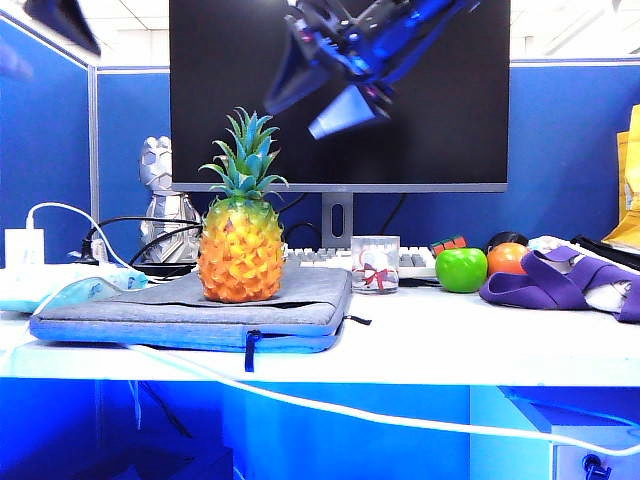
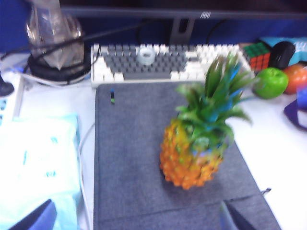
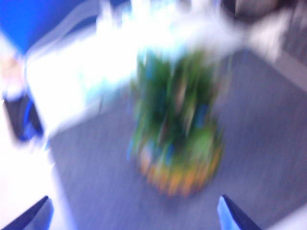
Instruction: Pick up the pineapple and place it above the gray bag.
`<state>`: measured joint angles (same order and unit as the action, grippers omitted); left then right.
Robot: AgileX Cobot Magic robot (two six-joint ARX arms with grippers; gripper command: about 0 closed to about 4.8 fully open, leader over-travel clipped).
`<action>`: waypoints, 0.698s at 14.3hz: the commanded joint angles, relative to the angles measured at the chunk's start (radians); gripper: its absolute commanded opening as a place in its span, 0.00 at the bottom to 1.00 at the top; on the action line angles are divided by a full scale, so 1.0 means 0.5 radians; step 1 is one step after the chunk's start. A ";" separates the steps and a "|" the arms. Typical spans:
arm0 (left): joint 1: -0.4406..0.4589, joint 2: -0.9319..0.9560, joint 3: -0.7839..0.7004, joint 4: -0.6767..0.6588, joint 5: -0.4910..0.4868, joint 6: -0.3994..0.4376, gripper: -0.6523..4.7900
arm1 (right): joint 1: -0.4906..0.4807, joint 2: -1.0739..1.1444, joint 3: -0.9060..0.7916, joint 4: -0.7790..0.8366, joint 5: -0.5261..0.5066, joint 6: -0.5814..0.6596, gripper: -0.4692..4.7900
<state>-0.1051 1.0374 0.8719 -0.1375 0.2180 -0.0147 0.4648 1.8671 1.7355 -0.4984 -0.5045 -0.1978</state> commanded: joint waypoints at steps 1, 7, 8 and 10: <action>0.003 -0.075 0.123 -0.124 0.037 0.015 1.00 | -0.001 -0.152 0.004 -0.466 0.091 -0.137 1.00; 0.004 -0.447 0.279 -0.652 0.007 0.015 1.00 | -0.004 -0.915 0.004 -0.911 0.262 -0.161 1.00; 0.004 -0.510 0.306 -0.723 0.007 0.014 1.00 | -0.004 -1.063 0.004 -0.925 0.322 -0.161 1.00; 0.004 -0.636 0.342 -0.799 -0.011 0.014 1.00 | -0.004 -1.372 0.004 -0.803 0.626 -0.159 0.82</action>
<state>-0.1051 0.7372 1.0332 -0.5293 0.2203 -0.0124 0.4610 1.2213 1.7317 -0.9428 -0.2710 -0.2783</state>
